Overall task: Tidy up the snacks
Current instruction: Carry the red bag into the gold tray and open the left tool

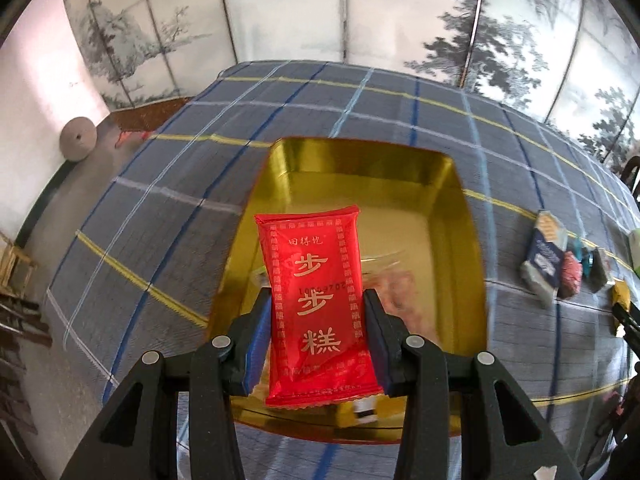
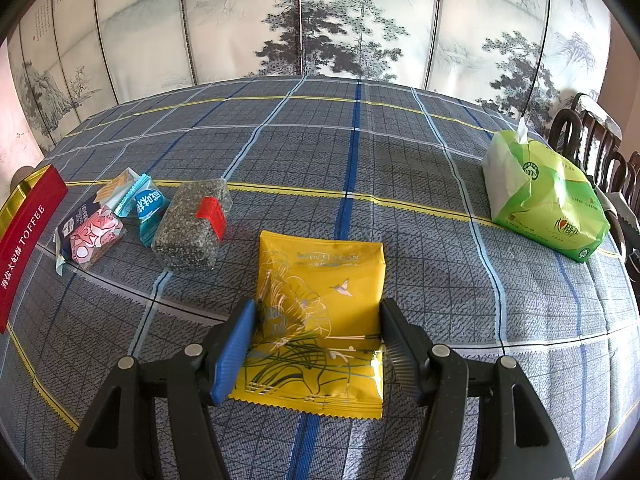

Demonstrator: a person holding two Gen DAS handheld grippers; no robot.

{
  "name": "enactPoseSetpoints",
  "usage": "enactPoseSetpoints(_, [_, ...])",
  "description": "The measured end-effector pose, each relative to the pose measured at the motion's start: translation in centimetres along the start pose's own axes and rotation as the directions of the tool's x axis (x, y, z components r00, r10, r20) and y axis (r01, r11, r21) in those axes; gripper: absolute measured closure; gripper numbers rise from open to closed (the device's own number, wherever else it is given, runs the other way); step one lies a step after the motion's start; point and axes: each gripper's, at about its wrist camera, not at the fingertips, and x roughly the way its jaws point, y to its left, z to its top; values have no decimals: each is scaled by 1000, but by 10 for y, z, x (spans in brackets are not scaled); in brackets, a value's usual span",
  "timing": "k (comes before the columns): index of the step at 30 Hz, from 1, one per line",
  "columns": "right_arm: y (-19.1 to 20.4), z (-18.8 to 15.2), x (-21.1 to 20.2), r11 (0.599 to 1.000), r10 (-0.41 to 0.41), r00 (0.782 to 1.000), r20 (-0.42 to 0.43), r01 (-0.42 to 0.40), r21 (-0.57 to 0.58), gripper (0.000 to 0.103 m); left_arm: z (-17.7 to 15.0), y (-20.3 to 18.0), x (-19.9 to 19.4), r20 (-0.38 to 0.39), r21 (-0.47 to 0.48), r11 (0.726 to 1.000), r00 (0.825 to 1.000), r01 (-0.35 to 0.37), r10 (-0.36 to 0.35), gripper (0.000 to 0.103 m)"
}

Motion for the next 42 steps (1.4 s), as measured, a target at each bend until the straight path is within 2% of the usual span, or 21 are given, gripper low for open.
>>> enactPoseSetpoints(8, [0, 0, 0, 1000, 0, 1000, 0, 0, -1, 38, -9, 14, 14, -40, 21, 1000, 999, -12, 13, 63])
enactPoseSetpoints(19, [-1, 3, 1, 1000, -13, 1000, -21, 13, 6, 39, -15, 15, 17, -32, 75, 997, 999, -5, 8, 63])
enactPoseSetpoints(30, [2, 4, -1, 998, -49, 998, -42, 50, 40, 40, -18, 13, 20, -42, 81, 997, 999, 1, 3, 59])
enactPoseSetpoints(42, [10, 4, -5, 988, -123, 991, -60, 128, 87, 42, -18, 14, 9, -9, 86, 996, 1000, 29, -28, 41])
